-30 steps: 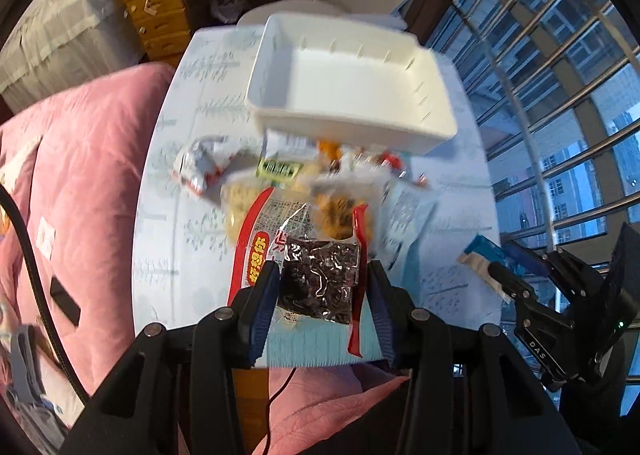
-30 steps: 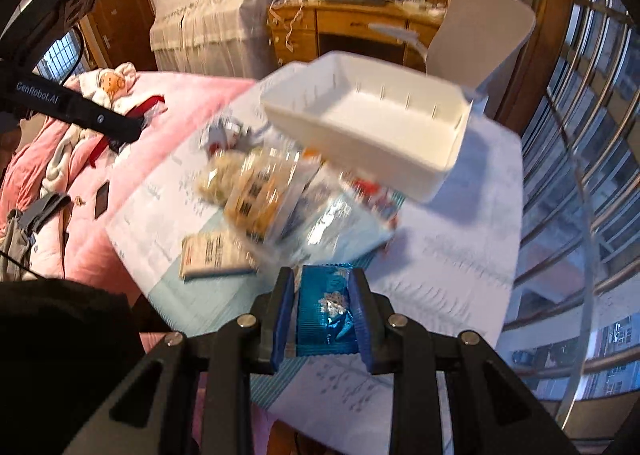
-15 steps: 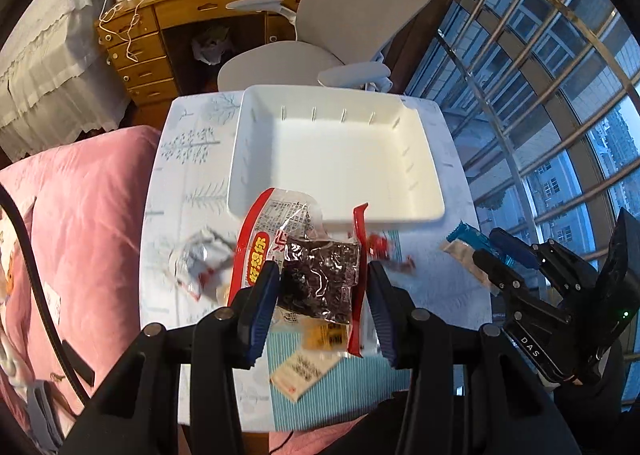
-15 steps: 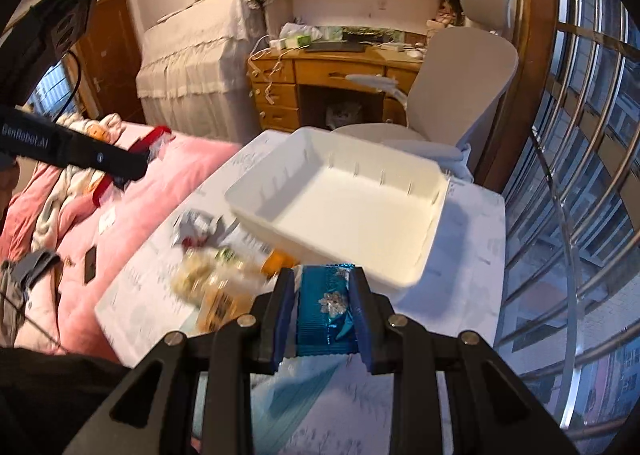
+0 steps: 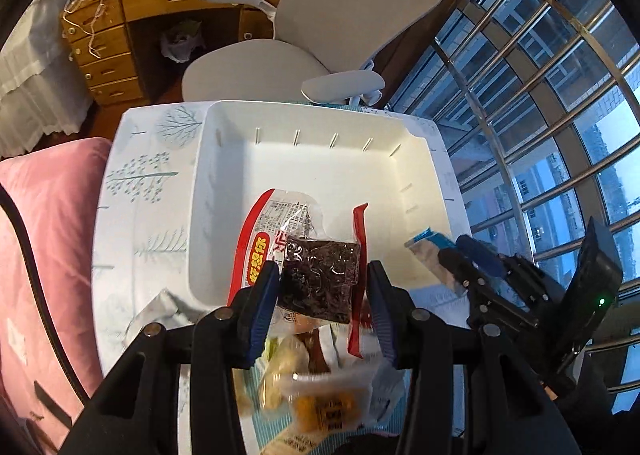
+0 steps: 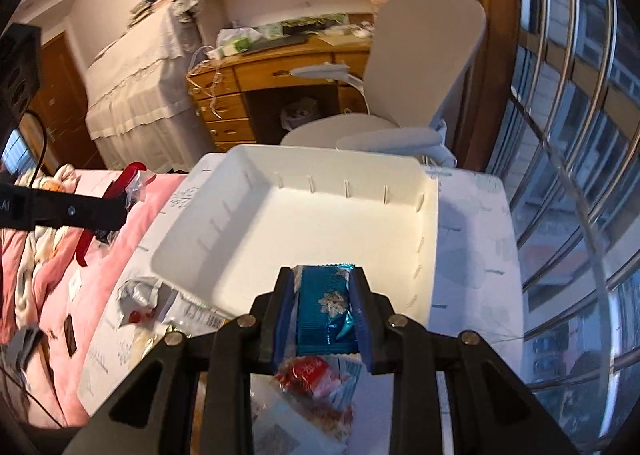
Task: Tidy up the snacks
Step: 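Carry both packets into the white tray and open both tools, then move both tools back to the snack pile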
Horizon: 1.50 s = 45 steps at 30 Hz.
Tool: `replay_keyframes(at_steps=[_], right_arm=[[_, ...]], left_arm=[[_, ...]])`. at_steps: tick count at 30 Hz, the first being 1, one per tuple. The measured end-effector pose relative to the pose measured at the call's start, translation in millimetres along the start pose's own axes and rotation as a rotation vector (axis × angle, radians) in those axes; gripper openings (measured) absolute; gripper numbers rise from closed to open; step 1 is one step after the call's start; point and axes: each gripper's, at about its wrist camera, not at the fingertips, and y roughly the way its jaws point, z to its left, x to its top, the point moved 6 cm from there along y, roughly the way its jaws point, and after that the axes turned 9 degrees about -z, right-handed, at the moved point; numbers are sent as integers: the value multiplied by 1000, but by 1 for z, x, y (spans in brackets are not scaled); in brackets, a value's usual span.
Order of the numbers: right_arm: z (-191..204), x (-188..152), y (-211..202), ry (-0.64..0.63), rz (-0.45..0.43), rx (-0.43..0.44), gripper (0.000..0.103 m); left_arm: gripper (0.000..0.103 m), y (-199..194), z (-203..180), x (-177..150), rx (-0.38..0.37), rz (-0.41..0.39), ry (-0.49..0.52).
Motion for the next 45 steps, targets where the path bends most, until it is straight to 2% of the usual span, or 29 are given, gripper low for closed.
replay_keyframes(at_steps=[5, 6, 8, 9, 14, 16, 24, 32, 45], right_arm=[[-8, -7, 19, 52, 33, -17, 29], [-10, -9, 22, 62, 38, -26, 29], [-14, -12, 25, 67, 53, -48, 38], [-15, -14, 25, 70, 55, -53, 41], [-19, -17, 19, 88, 57, -61, 56], [-18, -17, 16, 96, 57, -62, 59], [-18, -22, -9, 130, 50, -60, 62], [-10, -33, -54, 146, 4, -47, 68], [10, -92, -124, 163, -4, 3, 73]], left_arm=[[44, 25, 1, 7, -24, 19, -9], [51, 28, 0, 8, -34, 24, -13], [66, 30, -1, 9, -43, 23, -27], [67, 31, -1, 9, -47, 21, -31], [68, 30, -3, 3, -38, 35, -36], [68, 27, -3, -2, -34, 37, -44], [68, -8, -10, -28, -31, 7, -49], [68, -59, -18, -68, -25, -50, -51], [70, -121, -27, -153, -10, -97, -86]])
